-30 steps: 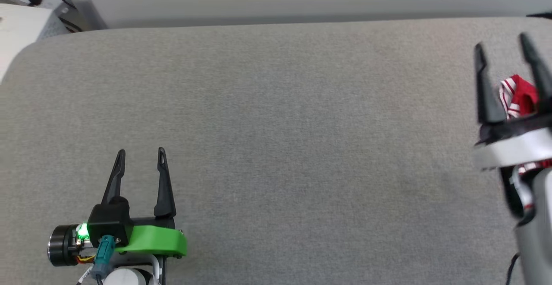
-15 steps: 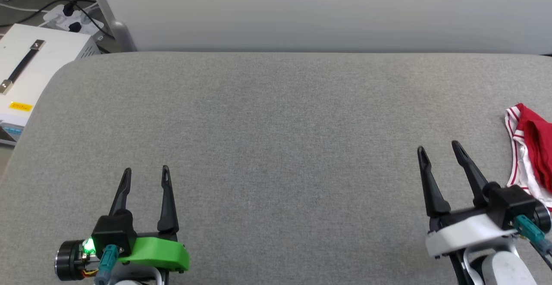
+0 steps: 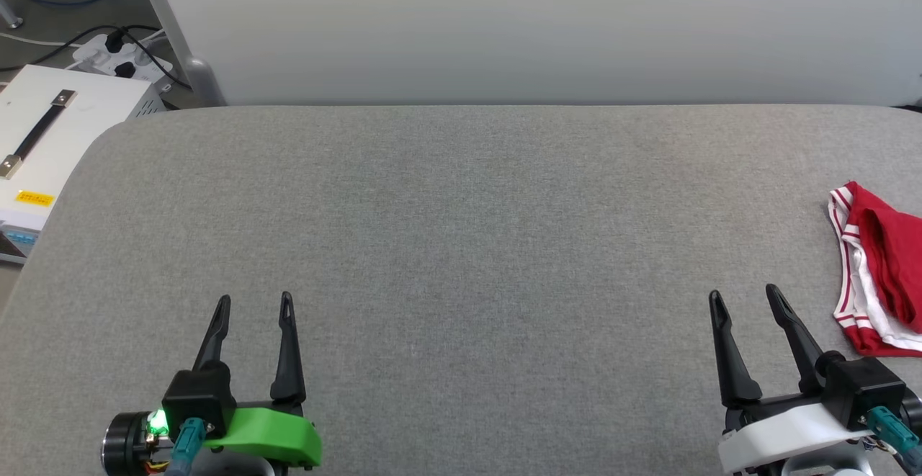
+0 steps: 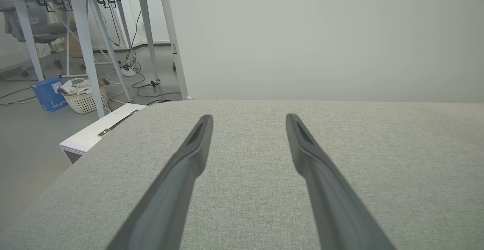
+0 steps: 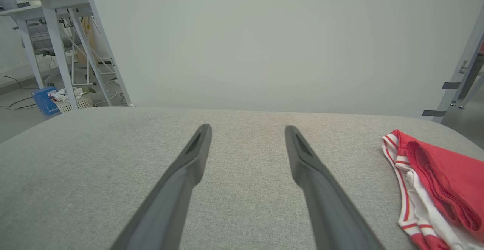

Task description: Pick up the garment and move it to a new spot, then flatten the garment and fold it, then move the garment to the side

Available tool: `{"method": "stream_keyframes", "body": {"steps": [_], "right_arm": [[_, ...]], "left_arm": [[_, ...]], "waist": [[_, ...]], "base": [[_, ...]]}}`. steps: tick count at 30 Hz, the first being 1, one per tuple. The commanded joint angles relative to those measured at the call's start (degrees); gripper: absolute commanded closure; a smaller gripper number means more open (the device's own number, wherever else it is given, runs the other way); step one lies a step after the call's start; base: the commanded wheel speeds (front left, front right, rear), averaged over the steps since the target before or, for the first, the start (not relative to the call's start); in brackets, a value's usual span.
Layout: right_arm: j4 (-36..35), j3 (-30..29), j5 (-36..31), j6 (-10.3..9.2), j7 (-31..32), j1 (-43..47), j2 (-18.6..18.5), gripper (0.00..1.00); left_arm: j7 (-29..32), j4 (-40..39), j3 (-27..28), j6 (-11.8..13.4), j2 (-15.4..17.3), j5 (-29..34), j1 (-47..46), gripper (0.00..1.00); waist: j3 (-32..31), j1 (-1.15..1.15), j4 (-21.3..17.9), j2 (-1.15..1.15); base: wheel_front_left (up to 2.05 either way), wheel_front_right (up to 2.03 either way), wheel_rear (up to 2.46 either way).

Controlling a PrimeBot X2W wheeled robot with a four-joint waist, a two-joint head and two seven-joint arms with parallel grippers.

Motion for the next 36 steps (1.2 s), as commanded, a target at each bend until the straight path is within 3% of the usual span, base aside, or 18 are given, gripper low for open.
{"method": "stream_keyframes", "body": {"steps": [1, 7, 8, 36], "right_arm": [[-0.34, -0.1, 0.19, -0.05, -0.07, 0.72, 0.15, 0.0], [-0.43, 0.0, 0.36, -0.05, 0.26, 0.89, 0.35, 0.0], [-0.13, 0.04, 0.13, 0.0, 0.15, 0.31, 0.29, 1.0], [-0.16, -0.25, -1.58, -0.01, 2.93, -0.48, 0.59, 1.0]], "left_arm": [[-0.34, 0.17, -0.08, -0.38, -0.15, 0.02, 0.86, 0.0], [-0.34, 0.45, 0.04, -0.44, 0.03, 0.02, 0.96, 0.0], [0.0, 0.43, 0.03, -0.29, 0.01, -0.03, 0.19, 1.0], [2.92, -0.19, 0.36, -0.44, -0.45, 1.02, -0.31, 1.0]], "waist": [[-0.05, 0.0, -0.05, 0.0], [0.1, 0.0, -0.31, 0.0], [0.11, 0.0, -0.31, 0.0], [-0.27, 0.0, -0.4, 0.0]], "base": [[0.0, 0.0, 0.0], [0.0, 0.0, 0.0], [0.0, 0.0, 0.0], [0.0, 0.0, 0.0]]}}
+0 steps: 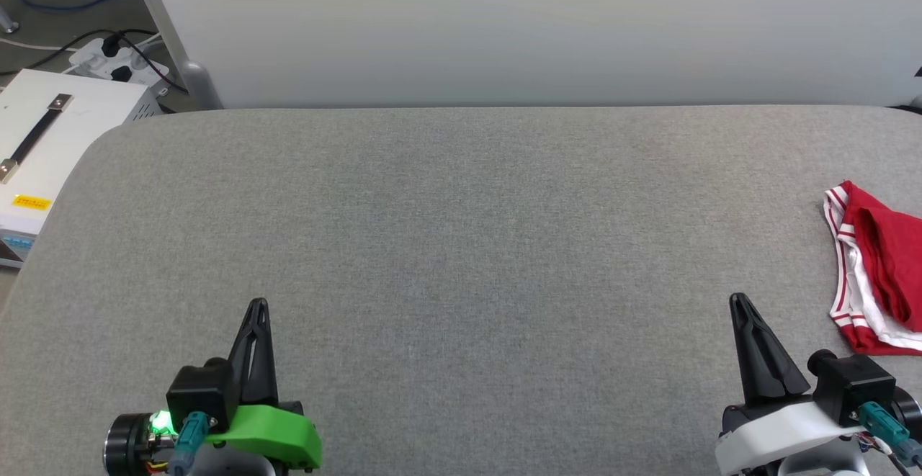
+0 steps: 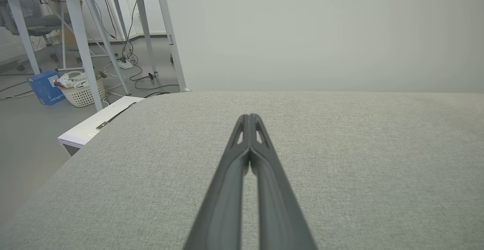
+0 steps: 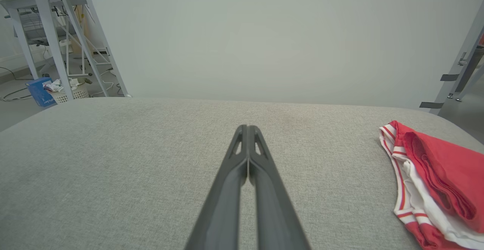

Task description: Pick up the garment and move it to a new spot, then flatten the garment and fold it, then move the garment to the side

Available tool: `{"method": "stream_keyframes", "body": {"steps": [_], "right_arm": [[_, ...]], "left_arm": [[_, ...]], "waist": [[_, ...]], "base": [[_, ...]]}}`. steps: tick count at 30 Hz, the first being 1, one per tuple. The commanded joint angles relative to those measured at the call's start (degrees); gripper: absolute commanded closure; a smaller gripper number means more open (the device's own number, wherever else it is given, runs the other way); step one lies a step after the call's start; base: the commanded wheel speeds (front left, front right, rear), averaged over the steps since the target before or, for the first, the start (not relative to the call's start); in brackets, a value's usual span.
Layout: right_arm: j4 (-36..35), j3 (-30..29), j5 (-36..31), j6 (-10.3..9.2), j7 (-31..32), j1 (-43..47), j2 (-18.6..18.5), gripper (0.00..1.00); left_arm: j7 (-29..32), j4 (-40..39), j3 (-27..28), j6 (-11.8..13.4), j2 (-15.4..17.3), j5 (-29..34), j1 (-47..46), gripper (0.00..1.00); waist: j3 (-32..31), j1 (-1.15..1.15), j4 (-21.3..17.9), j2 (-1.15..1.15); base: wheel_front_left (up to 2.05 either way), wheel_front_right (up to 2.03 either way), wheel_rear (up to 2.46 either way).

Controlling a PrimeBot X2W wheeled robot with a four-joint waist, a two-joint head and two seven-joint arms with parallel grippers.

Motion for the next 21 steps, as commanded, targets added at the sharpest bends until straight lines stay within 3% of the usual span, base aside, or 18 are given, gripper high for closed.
{"method": "stream_keyframes", "body": {"steps": [1, 21], "right_arm": [[-0.11, -0.11, -0.73, -0.01, 0.43, -0.76, 0.16, 1.0], [-0.19, -0.37, -2.11, -0.02, 2.68, -1.39, 0.42, 1.0]], "left_arm": [[0.35, -0.28, 0.17, -0.19, -0.36, 0.66, -0.42, 1.0], [2.65, -0.79, 0.43, -0.33, -0.73, 1.53, -0.81, 1.0]], "waist": [[-0.03, 0.0, 0.0, 0.0], [-0.35, 0.0, -0.04, 0.0]], "base": [[0.0, 0.0, 0.0], [0.0, 0.0, 0.0]]}}
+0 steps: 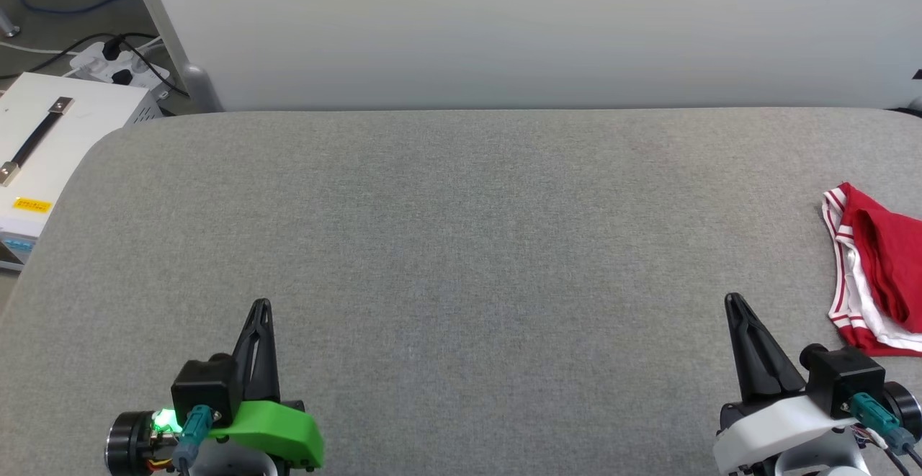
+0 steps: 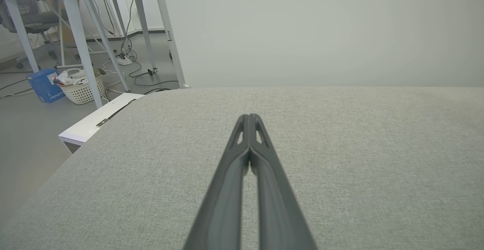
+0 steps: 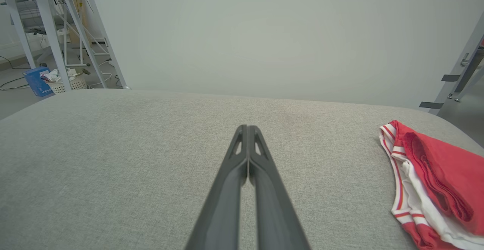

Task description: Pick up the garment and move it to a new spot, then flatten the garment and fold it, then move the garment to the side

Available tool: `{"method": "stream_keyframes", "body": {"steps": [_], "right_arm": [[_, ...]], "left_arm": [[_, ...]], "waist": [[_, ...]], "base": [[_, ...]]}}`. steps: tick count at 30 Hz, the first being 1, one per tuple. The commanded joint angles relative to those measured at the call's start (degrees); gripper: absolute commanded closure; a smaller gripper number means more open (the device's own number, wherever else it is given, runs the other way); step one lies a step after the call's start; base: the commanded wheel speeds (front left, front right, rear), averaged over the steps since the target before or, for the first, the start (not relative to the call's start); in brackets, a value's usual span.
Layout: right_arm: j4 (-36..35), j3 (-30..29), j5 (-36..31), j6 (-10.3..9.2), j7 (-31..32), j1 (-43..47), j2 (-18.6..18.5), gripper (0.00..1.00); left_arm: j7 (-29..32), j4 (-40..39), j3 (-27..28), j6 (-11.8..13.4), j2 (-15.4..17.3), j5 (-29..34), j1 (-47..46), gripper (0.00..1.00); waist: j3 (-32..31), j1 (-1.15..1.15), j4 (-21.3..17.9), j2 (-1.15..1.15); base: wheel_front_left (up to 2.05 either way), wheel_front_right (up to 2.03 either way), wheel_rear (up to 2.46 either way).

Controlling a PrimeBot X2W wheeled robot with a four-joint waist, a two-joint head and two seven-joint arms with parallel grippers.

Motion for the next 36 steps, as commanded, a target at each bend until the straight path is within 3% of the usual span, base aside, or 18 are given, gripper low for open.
{"method": "stream_keyframes", "body": {"steps": [1, 36], "right_arm": [[-0.17, -0.14, -0.53, -0.02, 0.43, -0.9, 0.13, 1.0], [-0.31, -0.59, -2.97, -0.03, 4.38, -2.0, 0.58, 1.0]], "left_arm": [[0.29, -0.33, 0.26, -0.15, -0.38, 0.6, -0.73, 1.0], [4.31, -1.23, 0.72, -0.4, -1.03, 2.11, -1.41, 1.0]], "waist": [[-0.02, 0.0, 0.0, 0.0], [-0.59, 0.0, -0.08, 0.0]], "base": [[0.0, 0.0, 0.0], [0.0, 0.0, 0.0]]}}
